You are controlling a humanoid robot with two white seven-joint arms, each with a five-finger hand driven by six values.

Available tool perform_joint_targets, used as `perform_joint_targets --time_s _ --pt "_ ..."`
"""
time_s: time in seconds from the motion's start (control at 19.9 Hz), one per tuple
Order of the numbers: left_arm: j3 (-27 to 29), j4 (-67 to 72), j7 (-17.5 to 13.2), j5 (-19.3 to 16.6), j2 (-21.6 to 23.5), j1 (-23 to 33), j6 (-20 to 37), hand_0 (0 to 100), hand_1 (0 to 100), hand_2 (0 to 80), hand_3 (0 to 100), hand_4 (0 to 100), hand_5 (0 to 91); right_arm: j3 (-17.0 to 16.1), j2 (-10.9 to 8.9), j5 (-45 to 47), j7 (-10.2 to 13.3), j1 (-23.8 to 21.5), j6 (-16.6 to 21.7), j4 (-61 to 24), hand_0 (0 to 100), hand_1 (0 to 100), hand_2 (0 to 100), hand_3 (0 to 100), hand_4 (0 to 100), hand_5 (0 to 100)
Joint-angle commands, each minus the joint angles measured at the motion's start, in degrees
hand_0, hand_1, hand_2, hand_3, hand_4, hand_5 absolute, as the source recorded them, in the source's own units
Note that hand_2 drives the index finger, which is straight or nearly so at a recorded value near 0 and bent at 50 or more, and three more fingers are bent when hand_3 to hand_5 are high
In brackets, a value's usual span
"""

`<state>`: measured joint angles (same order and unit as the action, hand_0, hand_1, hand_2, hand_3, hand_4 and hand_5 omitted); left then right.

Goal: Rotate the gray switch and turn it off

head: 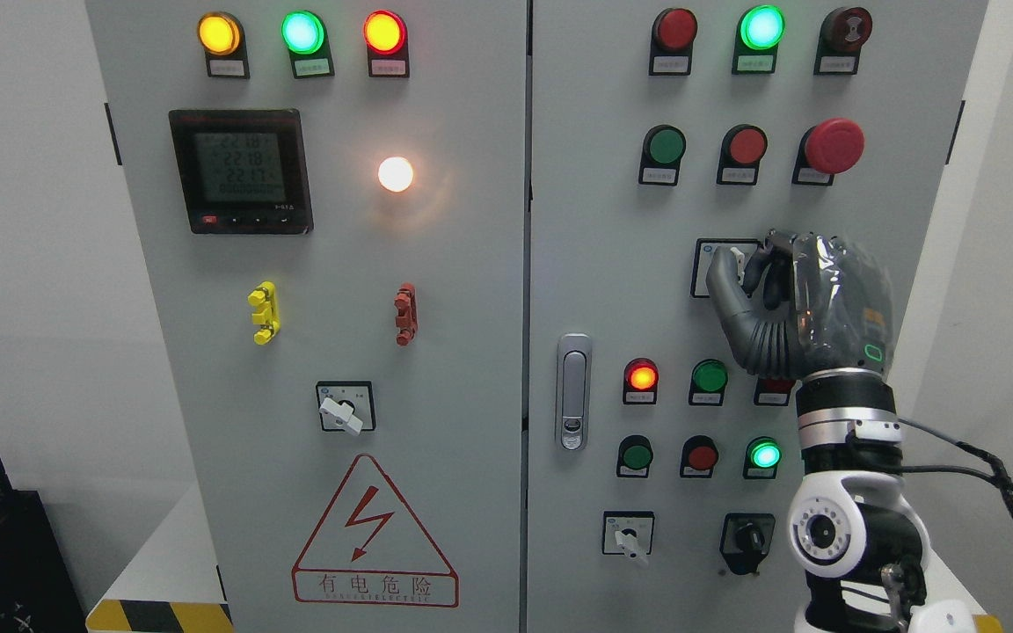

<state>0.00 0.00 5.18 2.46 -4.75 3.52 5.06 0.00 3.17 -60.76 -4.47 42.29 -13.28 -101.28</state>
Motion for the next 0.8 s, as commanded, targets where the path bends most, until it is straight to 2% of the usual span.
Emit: perform_joint_targets --time_s 0.0,0.3,0.75 --pt "-0.09 0.79 0.19 0.0 0.0 0.0 -0.05 12 39 0.0 0 0 0.0 1.14 0.0 0.03 -0.01 0.07 0.0 -0.05 65 32 77 98 92 100" --pt "-0.09 0.79 0.19 0.0 0.0 0.0 -0.05 12 39 0.0 0 0 0.0 1.14 0.0 0.03 -0.01 0.07 0.09 -0.23 41 36 76 98 93 100" --pt "-0.09 0.79 0.18 0.0 0.0 0.0 -0.05 12 39 0.0 0 0 0.0 1.14 0.0 0.03 -0.1 -0.02 0.18 -0.23 30 39 76 98 93 100"
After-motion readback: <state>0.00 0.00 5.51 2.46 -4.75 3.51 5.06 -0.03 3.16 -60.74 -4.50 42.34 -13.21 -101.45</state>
